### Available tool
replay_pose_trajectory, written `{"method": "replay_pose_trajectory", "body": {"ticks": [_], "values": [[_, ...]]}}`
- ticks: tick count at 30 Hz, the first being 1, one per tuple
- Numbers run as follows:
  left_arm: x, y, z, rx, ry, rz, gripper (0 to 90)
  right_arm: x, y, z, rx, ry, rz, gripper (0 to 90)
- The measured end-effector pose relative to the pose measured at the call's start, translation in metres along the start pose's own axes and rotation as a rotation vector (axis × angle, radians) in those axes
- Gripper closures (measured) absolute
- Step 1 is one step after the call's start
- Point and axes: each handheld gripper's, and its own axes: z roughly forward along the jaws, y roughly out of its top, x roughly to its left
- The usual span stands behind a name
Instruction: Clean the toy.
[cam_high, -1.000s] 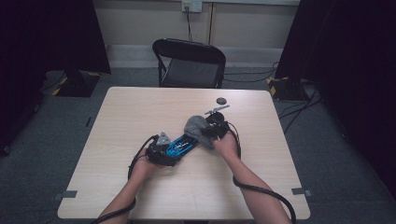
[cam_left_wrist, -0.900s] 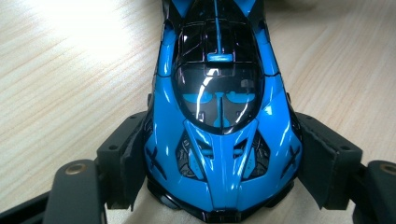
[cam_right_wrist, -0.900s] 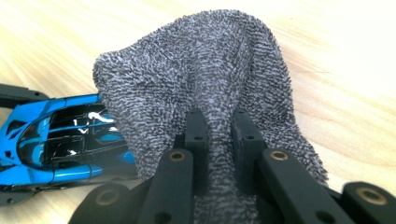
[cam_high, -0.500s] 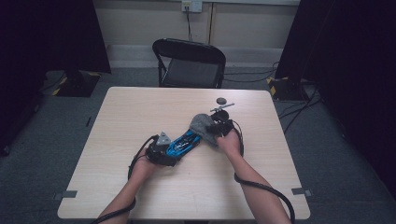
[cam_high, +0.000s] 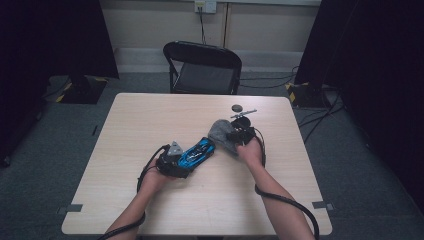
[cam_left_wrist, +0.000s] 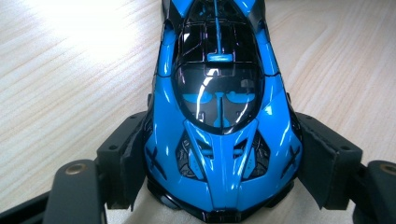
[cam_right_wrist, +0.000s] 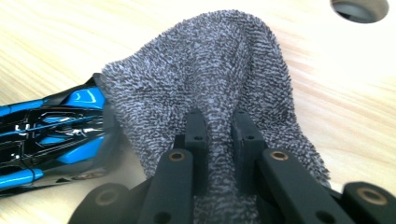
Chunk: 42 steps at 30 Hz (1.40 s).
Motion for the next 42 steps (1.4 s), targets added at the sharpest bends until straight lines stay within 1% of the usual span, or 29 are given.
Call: {"method": "replay_pose_trajectory", "body": {"ticks": [3, 4, 9, 12, 17, 21, 28, 31, 34, 42], "values": [[0.000, 0.000, 0.000, 0.000, 0.000, 0.000, 25.8, -0.005, 0.001, -0.006, -0.011, -0.009, 0.002, 80.0], [0.000, 0.000, 0.000, 0.000, 0.000, 0.000, 25.8, -0.006, 0.001, -0.008, -0.013, -0.005, 0.007, 80.0], [0.000, 0.000, 0.000, 0.000, 0.000, 0.000, 25.8, -0.008, 0.003, -0.016, -0.024, -0.007, 0.002, 80.0], [0.000, 0.000, 0.000, 0.000, 0.000, 0.000, 25.8, -0.008, 0.005, -0.022, -0.039, 0.002, 0.001, 80.0], [0.000, 0.000, 0.000, 0.000, 0.000, 0.000, 25.8, -0.001, 0.008, -0.032, -0.054, 0.015, -0.029, 80.0], [0.000, 0.000, 0.000, 0.000, 0.000, 0.000, 25.8, 0.009, 0.011, -0.037, -0.065, 0.038, -0.056, 80.0], [0.000, 0.000, 0.000, 0.000, 0.000, 0.000, 25.8, 0.033, 0.013, -0.040, -0.075, 0.087, -0.116, 80.0], [0.000, 0.000, 0.000, 0.001, 0.000, 0.001, 25.8, 0.044, 0.012, -0.038, -0.068, 0.106, -0.141, 80.0], [0.000, 0.000, 0.000, 0.001, 0.000, 0.001, 25.8, 0.054, 0.009, -0.034, -0.055, 0.120, -0.177, 80.0], [0.000, 0.000, 0.000, 0.001, 0.000, 0.001, 25.8, 0.076, 0.001, -0.024, -0.034, 0.163, -0.229, 79.8]]}}
